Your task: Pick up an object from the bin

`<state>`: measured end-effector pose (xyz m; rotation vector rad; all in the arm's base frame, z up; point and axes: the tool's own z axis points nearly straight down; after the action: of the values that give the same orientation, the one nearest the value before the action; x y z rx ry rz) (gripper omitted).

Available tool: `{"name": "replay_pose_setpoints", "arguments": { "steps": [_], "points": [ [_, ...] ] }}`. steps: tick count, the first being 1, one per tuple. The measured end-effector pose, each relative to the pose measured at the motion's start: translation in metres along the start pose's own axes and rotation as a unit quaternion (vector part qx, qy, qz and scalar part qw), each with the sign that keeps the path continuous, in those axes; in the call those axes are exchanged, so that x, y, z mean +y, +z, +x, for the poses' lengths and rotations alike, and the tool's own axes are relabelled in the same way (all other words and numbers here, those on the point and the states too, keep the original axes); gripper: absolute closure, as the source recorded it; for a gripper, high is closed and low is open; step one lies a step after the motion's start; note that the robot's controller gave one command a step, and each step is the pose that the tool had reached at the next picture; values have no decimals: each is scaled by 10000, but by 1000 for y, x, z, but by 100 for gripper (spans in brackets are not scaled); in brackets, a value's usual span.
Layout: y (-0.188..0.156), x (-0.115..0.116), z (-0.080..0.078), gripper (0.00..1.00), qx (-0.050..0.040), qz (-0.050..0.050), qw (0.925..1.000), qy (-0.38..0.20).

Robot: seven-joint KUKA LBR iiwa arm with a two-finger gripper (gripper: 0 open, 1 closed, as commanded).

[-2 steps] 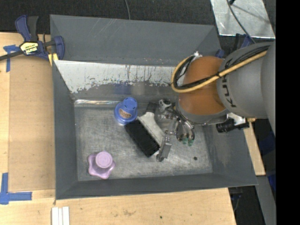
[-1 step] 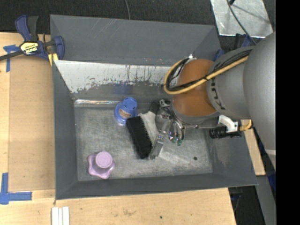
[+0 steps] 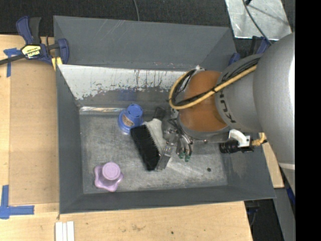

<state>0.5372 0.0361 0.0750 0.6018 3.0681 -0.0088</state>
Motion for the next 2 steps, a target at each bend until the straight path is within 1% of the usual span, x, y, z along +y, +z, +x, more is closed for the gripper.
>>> {"name": "replay_pose_setpoints", "arguments": {
  "steps": [1, 2],
  "points": [
    [0, 0, 0, 100, 0, 1, 10000, -4],
    [-5, -1, 2, 100, 52, 17, 10000, -3]
  ]
}}
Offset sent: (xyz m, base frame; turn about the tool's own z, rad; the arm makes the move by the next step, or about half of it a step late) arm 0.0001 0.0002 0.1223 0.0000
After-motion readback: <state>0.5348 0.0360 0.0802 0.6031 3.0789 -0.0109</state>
